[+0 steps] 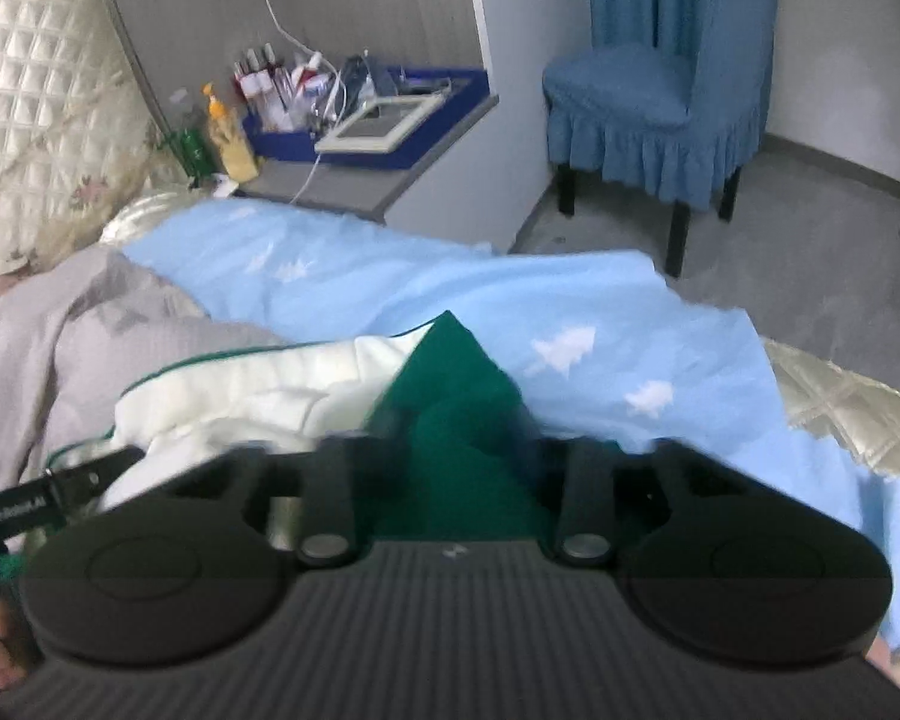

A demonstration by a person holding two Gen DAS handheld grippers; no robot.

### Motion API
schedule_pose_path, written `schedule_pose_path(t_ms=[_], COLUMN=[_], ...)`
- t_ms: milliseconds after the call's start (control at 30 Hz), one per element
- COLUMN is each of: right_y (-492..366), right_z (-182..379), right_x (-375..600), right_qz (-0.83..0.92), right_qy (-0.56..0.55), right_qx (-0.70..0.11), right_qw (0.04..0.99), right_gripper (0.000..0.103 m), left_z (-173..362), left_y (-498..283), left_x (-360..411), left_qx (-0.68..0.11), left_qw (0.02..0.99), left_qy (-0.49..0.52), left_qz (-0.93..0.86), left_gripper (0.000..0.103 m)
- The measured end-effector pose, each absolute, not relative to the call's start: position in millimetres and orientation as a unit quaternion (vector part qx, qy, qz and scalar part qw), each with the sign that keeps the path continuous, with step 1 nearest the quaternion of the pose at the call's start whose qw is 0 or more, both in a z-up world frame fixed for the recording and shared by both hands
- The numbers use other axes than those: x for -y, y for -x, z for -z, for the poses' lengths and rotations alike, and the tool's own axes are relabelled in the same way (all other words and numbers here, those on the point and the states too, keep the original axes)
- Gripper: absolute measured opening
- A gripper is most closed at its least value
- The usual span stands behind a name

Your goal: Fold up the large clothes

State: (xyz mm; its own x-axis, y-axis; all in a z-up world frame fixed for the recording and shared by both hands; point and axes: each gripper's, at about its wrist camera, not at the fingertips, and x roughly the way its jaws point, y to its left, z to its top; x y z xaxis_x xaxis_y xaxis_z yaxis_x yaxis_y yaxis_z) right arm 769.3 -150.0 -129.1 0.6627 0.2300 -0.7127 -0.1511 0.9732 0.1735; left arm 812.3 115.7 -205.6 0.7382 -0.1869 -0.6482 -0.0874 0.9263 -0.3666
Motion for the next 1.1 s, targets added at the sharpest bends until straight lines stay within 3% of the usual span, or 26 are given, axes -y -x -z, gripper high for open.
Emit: schedule_pose_path(t_ms=[333,700,867,1100], right_y=[-676.8,-462.5,-383.8,-334.0], right_z=[50.2,5.7,33.2,86.9], right_x=[157.6,173.3,169.4,175.8], right_qz=[-0.131,-0.165,-0.155,-0.149], right_qy=[-0.033,0.021,0.054,0.025], right_qx=[-0.274,-0.111,-0.127,-0.249], right_qw=[0.952,0.98,0.978,0.957], right_gripper=[0.011,0.009,0.009,0.009], left_z=[107.4,30.5,50.7,123.8], left_y=[-734.6,-513.4,-408.7,-324.1], left_x=[-116.5,-110.1,-95.8,-80.5], left_qx=[-0.283,-0.163,-0.163,-0.222], left_qw=[0.945,0.977,0.977,0.964], left_qy=[0.143,0.118,0.123,0.146], left_qz=[0.079,0.07,0.059,0.03], left_gripper=[0.008,0.007,0.006,0.005])
